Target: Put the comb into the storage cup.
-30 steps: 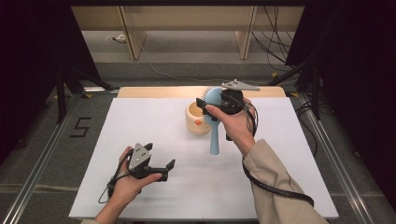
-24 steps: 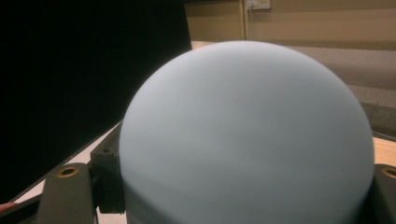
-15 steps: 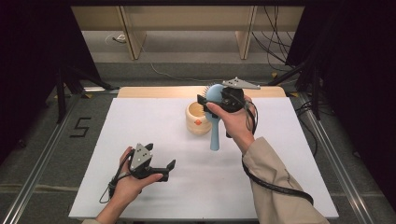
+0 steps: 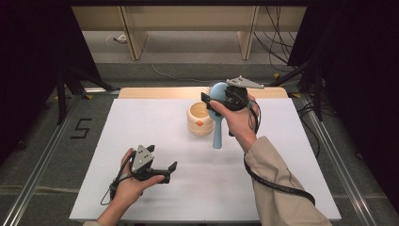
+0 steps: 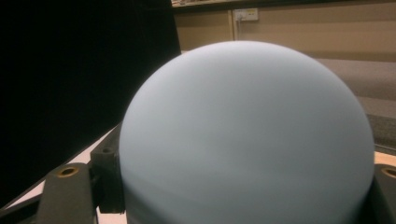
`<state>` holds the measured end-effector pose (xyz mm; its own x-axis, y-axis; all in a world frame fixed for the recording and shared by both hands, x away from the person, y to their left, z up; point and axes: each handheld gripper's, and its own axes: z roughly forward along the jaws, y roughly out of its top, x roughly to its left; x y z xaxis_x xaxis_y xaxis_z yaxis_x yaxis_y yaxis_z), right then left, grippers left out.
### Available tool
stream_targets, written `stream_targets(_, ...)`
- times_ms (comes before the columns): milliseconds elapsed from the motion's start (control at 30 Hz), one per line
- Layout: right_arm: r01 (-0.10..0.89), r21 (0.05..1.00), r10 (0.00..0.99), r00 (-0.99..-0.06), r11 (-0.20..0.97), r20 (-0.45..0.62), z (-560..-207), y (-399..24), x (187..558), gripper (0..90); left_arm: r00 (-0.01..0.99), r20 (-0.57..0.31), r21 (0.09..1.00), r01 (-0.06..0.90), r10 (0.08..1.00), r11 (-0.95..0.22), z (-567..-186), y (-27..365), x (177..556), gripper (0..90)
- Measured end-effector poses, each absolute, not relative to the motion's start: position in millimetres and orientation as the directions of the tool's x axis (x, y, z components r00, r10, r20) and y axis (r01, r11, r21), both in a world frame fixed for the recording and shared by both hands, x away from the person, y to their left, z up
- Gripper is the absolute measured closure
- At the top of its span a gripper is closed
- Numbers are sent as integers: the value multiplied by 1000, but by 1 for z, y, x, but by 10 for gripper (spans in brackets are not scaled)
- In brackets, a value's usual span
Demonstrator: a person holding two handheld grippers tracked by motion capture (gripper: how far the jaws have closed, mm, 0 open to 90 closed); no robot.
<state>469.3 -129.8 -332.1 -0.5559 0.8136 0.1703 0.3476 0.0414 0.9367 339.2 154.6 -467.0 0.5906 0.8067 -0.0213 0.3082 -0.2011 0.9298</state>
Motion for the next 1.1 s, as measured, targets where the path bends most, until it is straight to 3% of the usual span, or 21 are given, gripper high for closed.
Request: stream_targets(1100, 257, 966, 833, -538, 20, 126, -316, -126, 485, 245, 593, -25, 928, 312, 805, -202, -468, 153, 340, 0)
